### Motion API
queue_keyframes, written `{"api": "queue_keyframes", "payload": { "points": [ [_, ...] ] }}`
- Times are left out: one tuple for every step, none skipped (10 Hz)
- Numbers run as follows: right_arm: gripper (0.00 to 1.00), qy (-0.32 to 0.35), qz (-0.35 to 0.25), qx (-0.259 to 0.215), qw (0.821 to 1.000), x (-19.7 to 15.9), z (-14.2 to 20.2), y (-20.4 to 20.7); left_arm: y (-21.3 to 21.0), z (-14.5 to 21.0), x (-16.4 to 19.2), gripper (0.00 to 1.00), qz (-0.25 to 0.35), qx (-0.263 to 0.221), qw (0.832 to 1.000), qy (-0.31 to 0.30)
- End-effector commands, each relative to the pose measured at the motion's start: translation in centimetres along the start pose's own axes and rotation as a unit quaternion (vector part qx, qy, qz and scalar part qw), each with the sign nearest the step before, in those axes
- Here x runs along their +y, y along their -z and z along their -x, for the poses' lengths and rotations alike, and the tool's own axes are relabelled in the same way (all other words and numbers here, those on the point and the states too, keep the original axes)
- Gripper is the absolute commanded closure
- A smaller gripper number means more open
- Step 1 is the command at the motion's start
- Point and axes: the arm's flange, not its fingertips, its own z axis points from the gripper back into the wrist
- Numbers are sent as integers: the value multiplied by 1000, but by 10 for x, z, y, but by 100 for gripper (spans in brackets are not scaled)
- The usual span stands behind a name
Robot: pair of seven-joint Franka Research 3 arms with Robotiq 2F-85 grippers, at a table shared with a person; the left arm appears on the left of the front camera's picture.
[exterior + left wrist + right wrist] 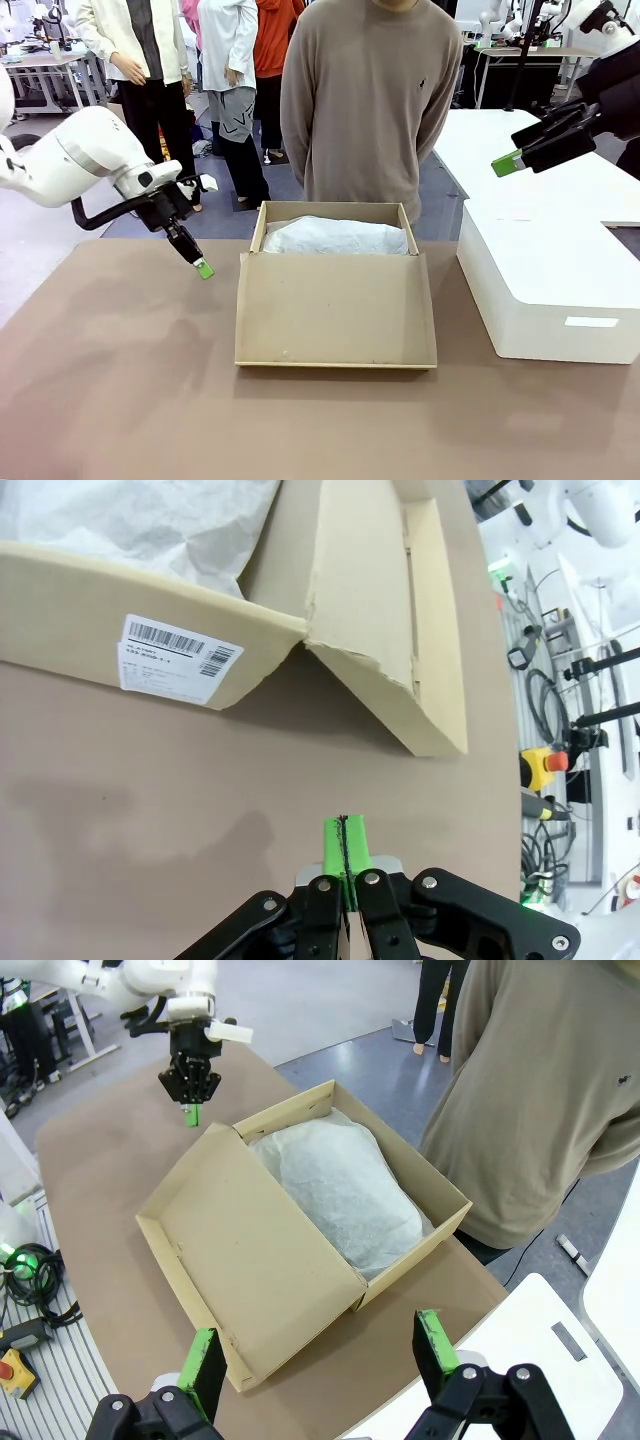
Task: Pack the shoes into the box.
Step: Close the Shoes Box.
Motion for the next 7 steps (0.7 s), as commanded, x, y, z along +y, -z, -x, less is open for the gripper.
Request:
{"api": "queue_keyframes", "payload": {
  "points": [
    [0,1,-7,-8,1000,0,0,1,6,-4,11,100,3,-19,1000,-1],
    [0,1,-7,-8,1000,0,0,1,9,-4,15,100,-5,-26,1000,-8],
    [0,1,-7,-8,1000,0,0,1,13,-4,19,100,-10,-34,999,-13],
    [0,1,-7,-8,1000,0,0,1,18,-5,21,100,-15,-43,999,-18],
    [0,1,-7,-8,1000,0,0,1,23,-6,23,100,-19,-51,998,-27],
    [0,1,-7,-8,1000,0,0,1,27,-7,23,100,-27,-55,997,-35],
    [0,1,-7,-8,1000,0,0,1,31,-8,24,100,-28,-62,997,-37]
  ]
}}
